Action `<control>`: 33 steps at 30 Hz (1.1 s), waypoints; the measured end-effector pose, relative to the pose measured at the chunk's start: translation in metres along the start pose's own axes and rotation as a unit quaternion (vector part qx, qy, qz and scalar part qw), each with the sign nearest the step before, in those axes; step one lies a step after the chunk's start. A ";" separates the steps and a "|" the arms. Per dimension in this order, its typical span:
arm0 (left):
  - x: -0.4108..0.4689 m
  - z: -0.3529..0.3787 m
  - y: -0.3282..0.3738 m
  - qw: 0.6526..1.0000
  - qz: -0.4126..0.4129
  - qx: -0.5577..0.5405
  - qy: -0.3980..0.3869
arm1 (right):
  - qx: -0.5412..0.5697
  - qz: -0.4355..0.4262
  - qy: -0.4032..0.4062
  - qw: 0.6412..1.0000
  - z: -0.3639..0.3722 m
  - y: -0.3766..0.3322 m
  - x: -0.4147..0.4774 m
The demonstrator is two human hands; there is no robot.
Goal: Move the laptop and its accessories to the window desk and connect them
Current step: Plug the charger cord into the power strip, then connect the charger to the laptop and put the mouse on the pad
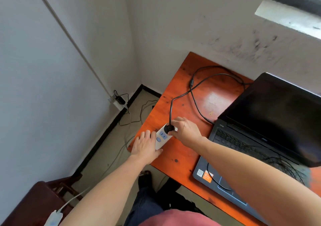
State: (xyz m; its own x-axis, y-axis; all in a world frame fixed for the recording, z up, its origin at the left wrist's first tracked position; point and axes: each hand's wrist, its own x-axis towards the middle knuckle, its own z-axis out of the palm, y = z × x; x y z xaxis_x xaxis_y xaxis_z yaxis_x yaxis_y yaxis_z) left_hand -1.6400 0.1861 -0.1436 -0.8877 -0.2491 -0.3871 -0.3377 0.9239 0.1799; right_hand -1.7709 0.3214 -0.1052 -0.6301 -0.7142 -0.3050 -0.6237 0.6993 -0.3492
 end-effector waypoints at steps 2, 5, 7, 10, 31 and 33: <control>-0.007 -0.012 0.001 1.000 0.017 -0.005 0.006 | 0.031 0.034 0.021 0.999 0.000 0.005 -0.016; -0.018 -0.027 0.002 0.997 0.052 0.001 0.064 | 0.017 0.097 0.052 0.994 0.002 0.026 -0.049; -0.022 -0.035 0.005 0.993 0.082 0.003 0.084 | 0.004 0.140 0.058 0.988 0.004 0.046 -0.075; -0.027 -0.044 0.025 0.984 0.159 0.001 0.077 | 0.004 0.216 0.076 0.973 0.005 0.068 -0.126; -0.019 -0.017 0.231 0.957 0.269 0.061 -0.084 | -0.001 0.396 0.027 0.918 0.022 0.199 -0.295; -0.014 -0.011 0.253 0.961 0.257 0.060 -0.085 | 0.015 0.370 0.022 0.929 0.019 0.217 -0.298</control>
State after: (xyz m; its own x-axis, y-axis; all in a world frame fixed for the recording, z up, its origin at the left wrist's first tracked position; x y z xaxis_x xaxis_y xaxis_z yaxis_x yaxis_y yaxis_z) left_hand -1.7160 0.4202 -0.0827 -0.8601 0.2899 -0.4198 0.1787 0.9419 0.2843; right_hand -1.7096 0.6848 -0.1071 -0.8995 -0.0370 -0.4353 -0.0004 0.9965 -0.0837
